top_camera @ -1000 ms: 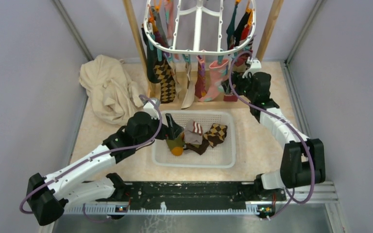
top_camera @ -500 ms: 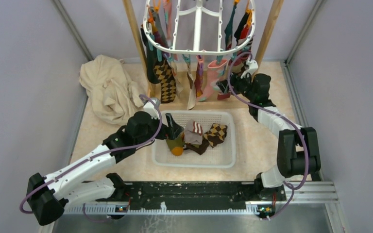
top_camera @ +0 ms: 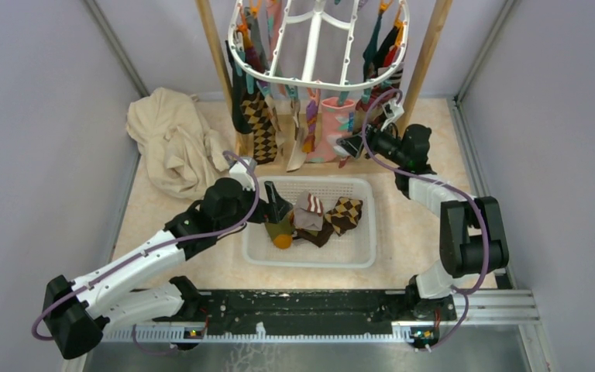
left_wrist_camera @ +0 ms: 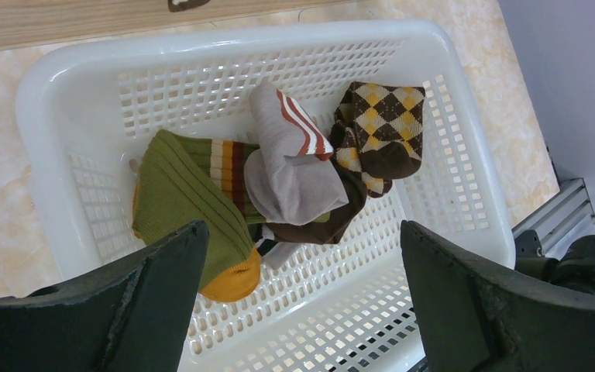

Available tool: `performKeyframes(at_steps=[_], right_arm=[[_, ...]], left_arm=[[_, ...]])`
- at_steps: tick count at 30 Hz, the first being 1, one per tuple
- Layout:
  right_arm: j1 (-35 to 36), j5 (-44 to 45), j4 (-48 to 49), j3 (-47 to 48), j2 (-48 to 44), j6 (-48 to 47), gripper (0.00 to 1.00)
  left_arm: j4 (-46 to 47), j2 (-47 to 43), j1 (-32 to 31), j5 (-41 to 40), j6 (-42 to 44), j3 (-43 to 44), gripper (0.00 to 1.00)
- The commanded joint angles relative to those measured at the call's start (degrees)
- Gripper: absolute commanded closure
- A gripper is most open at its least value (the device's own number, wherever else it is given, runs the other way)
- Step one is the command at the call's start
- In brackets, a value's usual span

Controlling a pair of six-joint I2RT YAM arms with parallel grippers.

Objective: Remove the socks clipped to the hanger
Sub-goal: Adjust the sock on the hanger, then remove the sock from the hanger.

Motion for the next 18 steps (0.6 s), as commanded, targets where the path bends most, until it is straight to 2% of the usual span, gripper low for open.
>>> performKeyframes(at_steps=[1,7,12,18], right_arm=[[-0.37,-5.10,6.29,-0.26,-0.38,2.14,0.35],[-0.38,-2.10,5.86,-4.70,-6.04,3.38,0.34],[-0.36,2.64,0.15,-7.60,-13.83,2.19,0.30],[0.00,2.19,-3.13,-8.09,-20.02,3.64,0.30]], left_arm=[[-0.01,0.27,0.10,0.00,0.61,2.11,0.01],[0.18,0.33,0.11,0.18,0.65,2.09,0.01],[0.61,0.26,0.11,0.52,0.47,1.65,0.01],[1.82,0.43,0.11,1.60,-0.20,1.24,0.01]])
